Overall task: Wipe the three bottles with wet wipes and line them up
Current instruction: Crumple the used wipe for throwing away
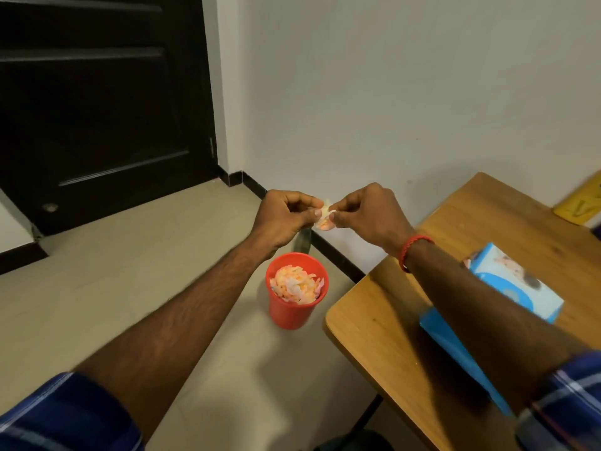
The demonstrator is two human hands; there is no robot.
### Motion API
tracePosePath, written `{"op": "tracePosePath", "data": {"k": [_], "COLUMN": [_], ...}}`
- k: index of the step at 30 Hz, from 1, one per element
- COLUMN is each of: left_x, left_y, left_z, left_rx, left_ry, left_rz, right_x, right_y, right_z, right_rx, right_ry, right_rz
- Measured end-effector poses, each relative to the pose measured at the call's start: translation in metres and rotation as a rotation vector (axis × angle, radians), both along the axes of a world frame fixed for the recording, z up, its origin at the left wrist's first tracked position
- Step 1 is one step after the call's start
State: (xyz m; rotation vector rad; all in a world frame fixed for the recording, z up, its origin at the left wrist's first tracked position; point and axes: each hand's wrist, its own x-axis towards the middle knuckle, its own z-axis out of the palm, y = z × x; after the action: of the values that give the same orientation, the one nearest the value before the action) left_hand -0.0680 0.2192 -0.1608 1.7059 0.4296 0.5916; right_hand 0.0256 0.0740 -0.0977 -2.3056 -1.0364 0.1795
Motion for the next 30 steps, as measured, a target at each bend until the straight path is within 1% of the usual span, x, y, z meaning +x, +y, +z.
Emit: {"op": "tracePosePath", "data": {"k": [4, 12, 17, 24, 30], "left_x": [0.01, 0.036, 0.055, 0.069, 0.072], "left_y": [0.011, 0.036, 0.045, 0.046, 0.05], "left_z": [-0.023, -0.055, -0.073, -0.081, -0.086], "left_rx": [0.019, 0.129, 0.183, 0.26, 0.268], "left_ry": [0.049, 0.115, 0.156, 0.215, 0.195], "left_rz": [0.044, 0.069, 0.099, 0.116, 0.174], "right_x": [0.021, 0.064, 0.082, 0.098, 0.108], "right_y": [0.018, 0.059, 0.078, 0.088, 0.094], "right_z": [-0.01, -0.024, -0.035, -0.054, -0.068], "right_rx": [-0.116, -0.324, -0.419, -0.467, -0.513], "right_ry": [-0.019, -0.058, -0.086, -0.113, -0.162], "right_rz": [0.078, 0.246, 0.295, 0.29, 0.285]}}
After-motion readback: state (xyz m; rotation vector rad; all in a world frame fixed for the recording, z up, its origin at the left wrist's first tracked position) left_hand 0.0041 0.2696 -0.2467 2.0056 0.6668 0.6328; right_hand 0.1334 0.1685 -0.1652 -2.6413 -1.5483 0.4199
